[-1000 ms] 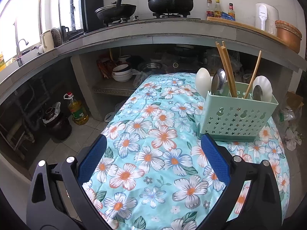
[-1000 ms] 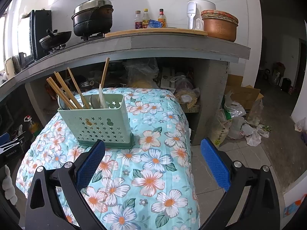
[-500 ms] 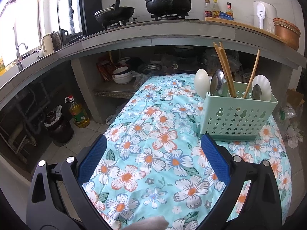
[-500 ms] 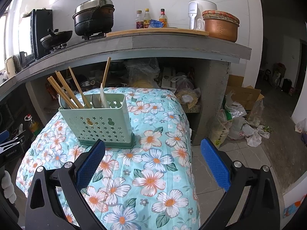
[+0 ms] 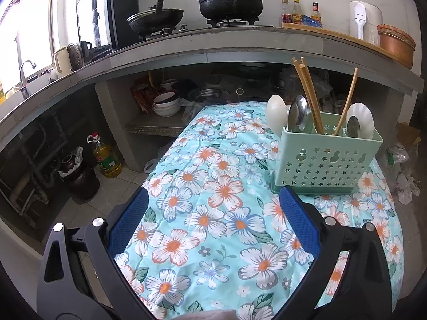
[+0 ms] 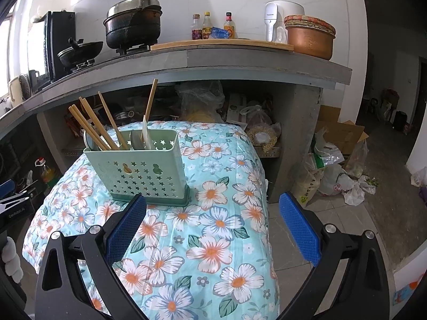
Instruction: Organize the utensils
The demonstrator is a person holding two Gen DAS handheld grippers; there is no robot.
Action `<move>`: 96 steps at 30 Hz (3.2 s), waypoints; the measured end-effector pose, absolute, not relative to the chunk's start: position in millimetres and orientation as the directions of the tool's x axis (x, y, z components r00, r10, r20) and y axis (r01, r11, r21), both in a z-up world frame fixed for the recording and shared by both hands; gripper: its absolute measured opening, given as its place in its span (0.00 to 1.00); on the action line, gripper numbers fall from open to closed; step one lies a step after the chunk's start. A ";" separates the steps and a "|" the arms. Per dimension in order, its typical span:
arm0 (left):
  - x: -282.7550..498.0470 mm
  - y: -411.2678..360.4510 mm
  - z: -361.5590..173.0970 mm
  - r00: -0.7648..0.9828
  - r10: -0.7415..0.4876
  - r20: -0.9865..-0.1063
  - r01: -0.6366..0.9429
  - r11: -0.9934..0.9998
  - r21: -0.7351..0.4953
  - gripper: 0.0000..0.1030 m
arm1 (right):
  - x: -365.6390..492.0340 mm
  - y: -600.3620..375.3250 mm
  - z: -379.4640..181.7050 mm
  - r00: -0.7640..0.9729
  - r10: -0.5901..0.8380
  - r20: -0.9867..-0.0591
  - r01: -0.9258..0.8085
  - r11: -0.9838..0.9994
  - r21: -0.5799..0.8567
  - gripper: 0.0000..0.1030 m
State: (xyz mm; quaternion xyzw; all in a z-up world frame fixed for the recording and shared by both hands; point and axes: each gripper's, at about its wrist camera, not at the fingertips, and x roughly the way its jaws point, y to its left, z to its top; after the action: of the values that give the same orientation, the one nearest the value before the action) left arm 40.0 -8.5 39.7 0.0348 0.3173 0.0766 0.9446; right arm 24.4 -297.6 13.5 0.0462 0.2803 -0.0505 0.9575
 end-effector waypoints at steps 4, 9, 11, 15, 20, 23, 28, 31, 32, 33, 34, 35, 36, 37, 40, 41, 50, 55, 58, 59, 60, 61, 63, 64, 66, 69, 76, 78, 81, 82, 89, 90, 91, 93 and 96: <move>40.0 -10.6 38.7 0.788 0.155 -0.595 -0.110 0.988 0.113 0.92 | 24.3 -297.8 13.9 0.838 -0.071 -0.540 0.123 0.991 0.061 0.94; 39.7 -11.4 38.0 0.787 0.145 -0.599 -0.098 0.989 0.111 0.92 | 24.4 -298.8 13.9 0.838 -0.071 -0.541 0.125 0.990 0.063 0.94; 40.0 -10.2 38.1 0.787 0.141 -0.600 -0.094 0.990 0.109 0.92 | 24.4 -299.0 13.8 0.838 -0.073 -0.541 0.126 0.990 0.061 0.94; 39.9 -11.0 37.7 0.787 0.134 -0.602 -0.085 0.990 0.110 0.92 | 24.3 -299.1 13.7 0.838 -0.072 -0.541 0.126 0.990 0.063 0.94; 40.1 -11.0 37.0 0.784 0.132 -0.607 -0.081 0.991 0.111 0.92 | 24.3 -299.1 13.9 0.838 -0.072 -0.541 0.126 0.990 0.063 0.94; 40.2 -11.9 36.4 0.783 0.130 -0.609 -0.077 0.991 0.113 0.92 | 24.4 -299.0 14.1 0.838 -0.073 -0.541 0.126 0.990 0.061 0.94; 40.1 -12.1 35.8 0.781 0.128 -0.611 -0.073 0.991 0.114 0.92 | 24.2 -299.1 14.1 0.838 -0.073 -0.541 0.126 0.990 0.062 0.94; 40.2 -12.3 35.7 0.781 0.126 -0.612 -0.069 0.991 0.115 0.92 | 24.2 -298.8 13.8 0.838 -0.073 -0.541 0.126 0.990 0.062 0.94; 40.1 -12.4 35.8 0.781 0.126 -0.612 -0.070 0.991 0.115 0.92 | 24.2 -298.8 13.8 0.838 -0.073 -0.541 0.126 0.990 0.062 0.94; 40.1 -12.4 35.6 0.781 0.125 -0.611 -0.069 0.991 0.115 0.92 | 24.3 -298.9 13.8 0.837 -0.073 -0.542 0.126 0.990 0.062 0.94; 40.3 -12.3 35.7 0.782 0.124 -0.611 -0.068 0.991 0.114 0.92 | 24.1 -299.0 13.8 0.837 -0.072 -0.542 0.126 0.990 0.062 0.94; 40.3 -12.4 35.8 0.781 0.123 -0.612 -0.067 0.991 0.114 0.92 | 24.1 -299.1 14.1 0.837 -0.072 -0.542 0.125 0.990 0.062 0.94; 40.0 -12.5 35.7 0.781 0.121 -0.613 -0.065 0.991 0.114 0.92 | 24.0 -299.1 13.9 0.838 -0.072 -0.542 0.125 0.990 0.062 0.94; 40.0 -12.6 35.8 0.781 0.121 -0.613 -0.065 0.991 0.113 0.92 | 24.0 -299.1 13.9 0.838 -0.072 -0.542 0.126 0.990 0.062 0.94; 40.5 -13.3 36.3 0.782 0.114 -0.613 -0.057 0.992 0.111 0.92 | 23.8 -299.2 14.0 0.838 -0.073 -0.540 0.126 0.990 0.062 0.94; 40.9 -13.7 36.5 0.782 0.110 -0.614 -0.053 0.992 0.110 0.92 | 24.0 -299.6 14.1 0.838 -0.073 -0.541 0.127 0.990 0.063 0.94; 40.8 -16.3 36.7 0.783 0.088 -0.616 -0.025 0.994 0.110 0.92 | 23.9 -299.5 14.4 0.839 -0.072 -0.540 0.125 0.990 0.062 0.94; 40.7 -16.6 36.4 0.782 0.083 -0.618 -0.021 0.994 0.107 0.92 | 24.0 -299.1 14.1 0.838 -0.072 -0.540 0.126 0.990 0.063 0.94; 40.7 -17.0 36.2 0.781 0.081 -0.619 -0.018 0.994 0.108 0.92 | 24.0 -299.0 14.0 0.838 -0.073 -0.541 0.126 0.990 0.062 0.94; 40.6 -17.0 36.1 0.781 0.081 -0.619 -0.017 0.994 0.109 0.92 | 24.0 -299.1 14.2 0.838 -0.072 -0.541 0.126 0.990 0.062 0.94; 40.4 -17.2 36.1 0.781 0.081 -0.619 -0.017 0.994 0.109 0.92 | 23.9 -299.0 14.2 0.839 -0.072 -0.540 0.125 0.990 0.062 0.94; 40.4 -17.2 36.1 0.781 0.081 -0.619 -0.017 0.994 0.109 0.92 | 23.9 -299.0 14.2 0.839 -0.073 -0.540 0.126 0.990 0.062 0.94; 40.4 -17.3 35.9 0.781 0.081 -0.619 -0.017 0.994 0.108 0.92 | 24.0 -299.3 14.2 0.839 -0.073 -0.540 0.126 0.990 0.062 0.94; 40.5 -17.2 35.9 0.781 0.081 -0.619 -0.018 0.994 0.108 0.92 | 23.9 -299.1 14.1 0.838 -0.073 -0.540 0.126 0.990 0.062 0.94; 40.2 -17.3 36.0 0.781 0.082 -0.619 -0.018 0.994 0.109 0.92 | 24.0 -299.3 14.1 0.838 -0.073 -0.541 0.126 0.990 0.063 0.94; 40.5 -17.2 36.0 0.781 0.082 -0.619 -0.018 0.994 0.108 0.92 | 24.1 -299.2 14.4 0.838 -0.072 -0.541 0.126 0.990 0.062 0.94; 40.5 -17.3 36.1 0.780 0.082 -0.621 -0.017 0.994 0.109 0.92 | 24.0 -298.9 14.0 0.838 -0.072 -0.541 0.126 0.990 0.062 0.94; 40.2 -17.2 35.7 0.779 0.081 -0.621 -0.017 0.994 0.108 0.92 | 23.9 -298.9 14.1 0.838 -0.072 -0.541 0.126 0.990 0.063 0.94; 40.1 -17.5 35.6 0.780 0.082 -0.621 -0.017 0.994 0.110 0.92 | 23.8 -299.1 14.3 0.838 -0.072 -0.540 0.126 0.990 0.063 0.94; 40.5 -17.3 35.8 0.779 0.081 -0.621 -0.016 0.994 0.110 0.92 | 23.8 -299.0 14.1 0.838 -0.073 -0.540 0.126 0.990 0.063 0.94; 40.4 -17.3 35.4 0.779 0.080 -0.622 -0.015 0.994 0.109 0.92 | 23.8 -297.4 13.5 0.839 -0.068 -0.541 0.120 0.991 0.061 0.94; 39.9 -17.5 35.1 0.779 0.080 -0.622 -0.015 0.994 0.110 0.92 | 23.8 -297.4 13.5 0.839 -0.068 -0.540 0.120 0.991 0.061 0.94; 40.2 -17.3 35.2 0.778 0.080 -0.623 -0.015 0.994 0.109 0.92 | 23.6 -297.0 13.6 0.838 -0.069 -0.541 0.121 0.991 0.061 0.94; 39.9 -17.4 35.1 0.778 0.080 -0.623 -0.016 0.994 0.109 0.92 | 23.4 -297.0 13.9 0.838 -0.067 -0.541 0.120 0.991 0.063 0.94; 39.8 -17.5 35.2 0.779 0.081 -0.622 -0.016 0.994 0.109 0.92 | 23.7 -297.2 13.9 0.839 -0.068 -0.541 0.120 0.991 0.061 0.94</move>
State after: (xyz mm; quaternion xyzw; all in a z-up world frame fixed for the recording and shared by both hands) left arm 39.8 -17.5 35.2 0.0487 0.3317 0.0257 0.9418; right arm 23.7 -297.2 13.9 0.0464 0.2798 -0.0493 0.9577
